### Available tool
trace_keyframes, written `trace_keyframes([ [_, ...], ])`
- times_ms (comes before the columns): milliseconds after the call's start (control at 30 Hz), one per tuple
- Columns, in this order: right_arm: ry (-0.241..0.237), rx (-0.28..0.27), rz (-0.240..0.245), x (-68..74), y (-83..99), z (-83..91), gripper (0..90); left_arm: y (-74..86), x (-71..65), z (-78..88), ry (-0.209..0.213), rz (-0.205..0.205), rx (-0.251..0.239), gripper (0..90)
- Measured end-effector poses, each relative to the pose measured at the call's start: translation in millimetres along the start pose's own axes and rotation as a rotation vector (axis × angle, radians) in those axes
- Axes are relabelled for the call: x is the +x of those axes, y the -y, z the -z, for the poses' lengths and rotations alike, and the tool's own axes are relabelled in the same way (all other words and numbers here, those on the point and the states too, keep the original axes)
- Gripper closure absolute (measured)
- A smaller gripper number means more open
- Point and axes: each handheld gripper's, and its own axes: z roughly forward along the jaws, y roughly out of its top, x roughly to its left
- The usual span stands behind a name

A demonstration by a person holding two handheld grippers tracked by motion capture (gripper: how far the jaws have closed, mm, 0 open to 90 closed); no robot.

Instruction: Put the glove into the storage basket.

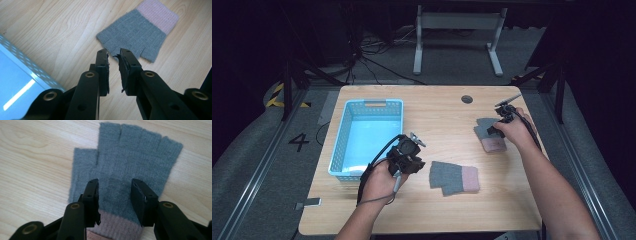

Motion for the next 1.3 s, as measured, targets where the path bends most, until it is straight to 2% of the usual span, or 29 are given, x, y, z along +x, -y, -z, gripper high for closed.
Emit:
trace_keyframes([
  [200,0.007,0.026,-0.016,-1.7,1.7,-8.6,58.6,-0.1,-0.8,0.4,0.000,-0.004,0.000,77.4],
  [267,0.012,0.019,-0.020,-0.7,2.9,-10.6,59.2,-0.3,-1.0,0.4,0.001,-0.003,0.001,77.4],
  [367,0.026,0.028,-0.008,1.6,2.7,-11.4,60.7,-0.7,-1.9,0.2,0.000,-0.006,0.000,77.0],
  [567,0.044,0.034,-0.002,1.9,2.0,-12.2,67.7,-0.5,-2.0,0.3,0.000,-0.004,0.003,75.3],
  [767,0.055,0.037,0.020,2.8,1.6,-12.0,80.4,-0.4,-1.6,0.5,0.002,-0.005,0.003,75.3],
  [867,0.047,0.027,0.019,1.8,1.8,-11.2,84.9,-0.6,-1.0,0.4,0.004,-0.004,0.003,75.3],
  [933,0.032,0.017,0.002,-0.5,2.9,-9.9,86.0,-0.7,-0.6,0.5,0.004,-0.003,0.002,75.3],
  [1067,0.017,0.002,0.002,-3.2,4.5,-5.5,86.4,-1.2,-0.3,-0.4,0.007,0.001,0.002,75.3],
  [1300,-0.004,-0.029,0.006,-2.0,6.0,12.2,86.4,-3.7,-1.2,-2.5,0.009,-0.007,0.006,75.3],
])
